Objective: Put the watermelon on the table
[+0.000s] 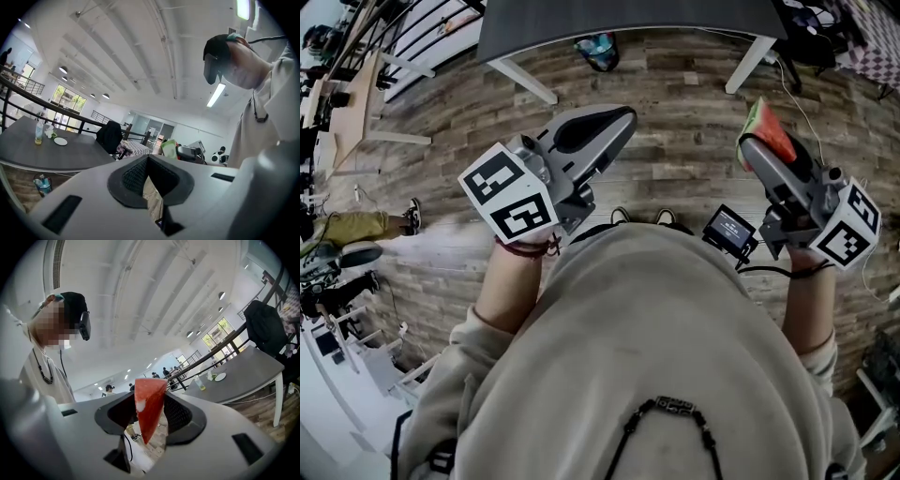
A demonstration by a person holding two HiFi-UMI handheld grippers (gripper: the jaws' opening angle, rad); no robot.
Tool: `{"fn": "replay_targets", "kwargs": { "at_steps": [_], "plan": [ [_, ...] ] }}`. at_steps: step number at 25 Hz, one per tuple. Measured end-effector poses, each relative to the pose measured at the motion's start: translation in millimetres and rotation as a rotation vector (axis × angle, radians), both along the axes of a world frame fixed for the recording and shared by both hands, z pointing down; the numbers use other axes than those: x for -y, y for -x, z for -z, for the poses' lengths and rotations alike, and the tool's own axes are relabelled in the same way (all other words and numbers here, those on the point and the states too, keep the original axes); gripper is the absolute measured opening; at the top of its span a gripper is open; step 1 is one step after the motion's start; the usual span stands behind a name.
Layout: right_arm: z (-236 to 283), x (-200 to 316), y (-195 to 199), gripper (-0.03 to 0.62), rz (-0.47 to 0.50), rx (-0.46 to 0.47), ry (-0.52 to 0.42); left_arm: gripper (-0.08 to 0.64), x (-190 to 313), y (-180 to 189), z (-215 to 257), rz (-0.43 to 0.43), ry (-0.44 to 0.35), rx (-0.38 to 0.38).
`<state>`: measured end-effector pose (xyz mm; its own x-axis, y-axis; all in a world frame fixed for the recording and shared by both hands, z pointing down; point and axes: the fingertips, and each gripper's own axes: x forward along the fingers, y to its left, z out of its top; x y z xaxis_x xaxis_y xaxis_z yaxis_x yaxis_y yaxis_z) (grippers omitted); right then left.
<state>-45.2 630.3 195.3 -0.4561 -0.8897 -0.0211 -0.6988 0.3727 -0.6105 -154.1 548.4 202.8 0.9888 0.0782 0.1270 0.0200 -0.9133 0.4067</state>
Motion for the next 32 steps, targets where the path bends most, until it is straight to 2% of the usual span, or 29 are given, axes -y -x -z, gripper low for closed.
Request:
{"fn": "replay_targets", "kwargs": {
  "at_steps": [8,15,26,32],
  "plan": [
    [8,-9,-6,0.198,-0.018,0.007,-0.008,-0.003,-5,-18,4,-0.044,0.006,-0.016],
    [10,-17,-21,0.198,-0.106,-0.038,-0.004,-0.003,6,-26,0,-0.077,0.014,-0.048],
    [18,14,-32,0.198,-0.212,-0.084,-0.001,-0.003,54,-47,-1,-0.159,0.031,-0.108],
    [22,49,-38,0.198,-0.258,-0.107,0.013,-0.003,98,-61,-4,-0.202,0.047,-0.137]
  ]
}}
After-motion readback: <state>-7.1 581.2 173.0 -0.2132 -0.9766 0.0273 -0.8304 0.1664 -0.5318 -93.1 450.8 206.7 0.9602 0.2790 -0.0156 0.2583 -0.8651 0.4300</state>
